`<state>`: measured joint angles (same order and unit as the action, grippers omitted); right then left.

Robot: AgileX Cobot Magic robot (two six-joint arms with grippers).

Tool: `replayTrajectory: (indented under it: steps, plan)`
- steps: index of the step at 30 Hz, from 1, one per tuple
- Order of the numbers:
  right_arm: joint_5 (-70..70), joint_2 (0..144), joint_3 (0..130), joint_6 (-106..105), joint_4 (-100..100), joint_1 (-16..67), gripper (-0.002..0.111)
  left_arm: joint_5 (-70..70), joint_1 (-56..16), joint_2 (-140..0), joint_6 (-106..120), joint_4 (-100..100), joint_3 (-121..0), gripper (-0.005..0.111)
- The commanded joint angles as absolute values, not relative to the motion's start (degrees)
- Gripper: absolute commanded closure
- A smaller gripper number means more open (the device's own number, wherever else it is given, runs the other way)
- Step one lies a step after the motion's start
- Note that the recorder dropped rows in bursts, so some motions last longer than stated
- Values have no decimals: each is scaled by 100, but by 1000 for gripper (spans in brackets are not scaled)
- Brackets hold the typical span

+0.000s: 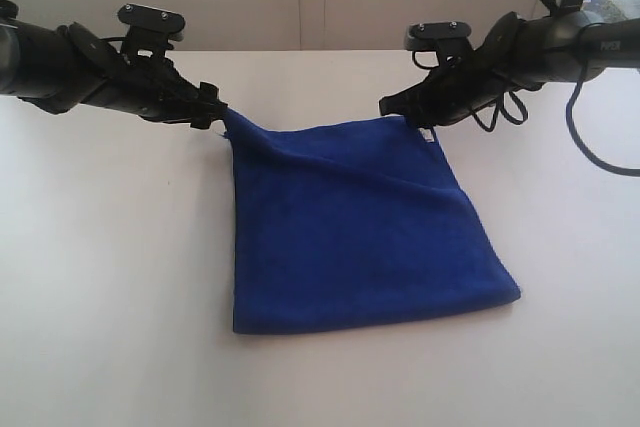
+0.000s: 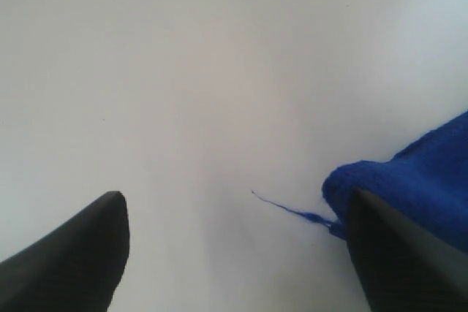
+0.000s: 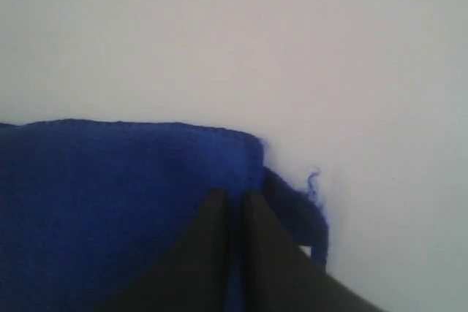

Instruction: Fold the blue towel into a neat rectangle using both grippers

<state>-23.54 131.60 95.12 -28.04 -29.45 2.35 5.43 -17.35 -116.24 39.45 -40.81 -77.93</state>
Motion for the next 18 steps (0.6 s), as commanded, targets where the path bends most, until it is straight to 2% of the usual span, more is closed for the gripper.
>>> replayTrajectory:
  steps: [1, 13, 18]
  plan:
    - [-2387, 13170, 9533, -2780, -2958, 228, 108, 476, -1733, -11565, 3918, -4149, -7805, 24]
    - [-2412, 13069, 9533, -2780, -2958, 228, 108, 465, -1733, -11565, 3918, -4149, -7805, 24]
    - [-2353, 13042, 9533, -2780, -2958, 228, 91, 465, -1733, -11565, 3918, -4149, -7805, 24]
